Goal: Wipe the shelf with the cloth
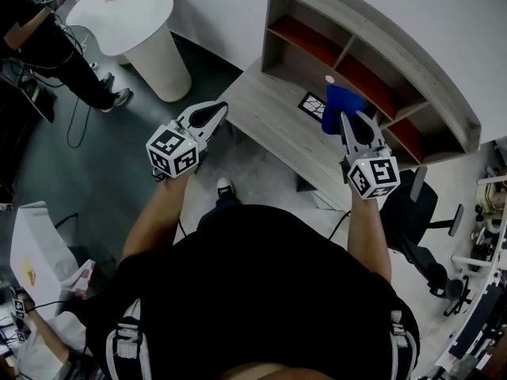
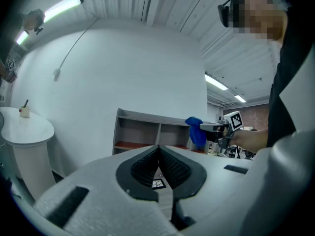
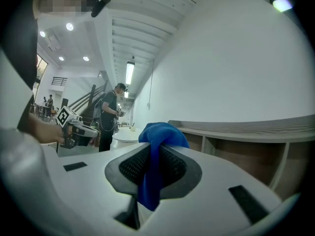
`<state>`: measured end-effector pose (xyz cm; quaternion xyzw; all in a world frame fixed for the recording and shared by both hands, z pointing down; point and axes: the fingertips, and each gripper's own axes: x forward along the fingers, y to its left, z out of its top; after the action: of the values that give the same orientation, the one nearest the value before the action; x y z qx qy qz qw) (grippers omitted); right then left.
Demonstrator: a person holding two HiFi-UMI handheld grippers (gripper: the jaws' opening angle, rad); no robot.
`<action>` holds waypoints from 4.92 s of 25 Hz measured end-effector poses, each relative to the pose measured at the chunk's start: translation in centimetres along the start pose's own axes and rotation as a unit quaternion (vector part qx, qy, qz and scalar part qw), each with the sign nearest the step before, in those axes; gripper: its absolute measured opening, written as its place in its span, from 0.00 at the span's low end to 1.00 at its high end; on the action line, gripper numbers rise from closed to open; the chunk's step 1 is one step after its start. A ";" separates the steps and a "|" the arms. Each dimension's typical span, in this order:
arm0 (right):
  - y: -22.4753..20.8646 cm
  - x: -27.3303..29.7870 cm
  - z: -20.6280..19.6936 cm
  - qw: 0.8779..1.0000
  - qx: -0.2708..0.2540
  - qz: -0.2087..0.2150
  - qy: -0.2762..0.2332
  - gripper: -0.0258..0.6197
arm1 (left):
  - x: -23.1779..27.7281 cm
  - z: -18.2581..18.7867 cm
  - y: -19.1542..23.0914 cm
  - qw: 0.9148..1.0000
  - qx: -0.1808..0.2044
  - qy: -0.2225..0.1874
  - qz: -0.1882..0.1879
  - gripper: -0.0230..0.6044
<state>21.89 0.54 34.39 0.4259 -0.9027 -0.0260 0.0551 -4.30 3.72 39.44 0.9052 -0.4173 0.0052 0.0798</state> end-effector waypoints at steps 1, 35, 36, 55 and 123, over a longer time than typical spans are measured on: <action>0.0 0.2 -0.1 1.000 0.001 0.000 0.001 0.12 | 0.1 0.0 0.3 1.000 0.000 0.000 -0.001 0.06; -2.0 14.8 -3.3 0.998 0.031 -0.040 0.048 0.12 | 4.9 -2.4 16.4 0.998 -0.048 0.020 -0.026 0.06; -1.9 15.5 -3.3 0.997 0.032 -0.043 0.051 0.12 | 5.1 -2.5 17.0 0.998 -0.050 0.022 -0.029 0.06; 1.3 24.8 -3.2 0.994 0.025 -0.057 0.086 0.12 | 4.1 -3.7 28.3 0.995 -0.075 0.044 -0.046 0.06; -14.9 46.3 -16.5 0.948 -0.055 -0.081 0.302 0.12 | 12.3 -3.1 32.0 0.993 -0.082 0.087 0.002 0.06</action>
<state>6.12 -44.70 52.99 0.4816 -0.8037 0.0496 0.3460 -20.31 -25.49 47.90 0.8907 -0.4099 0.0500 0.1899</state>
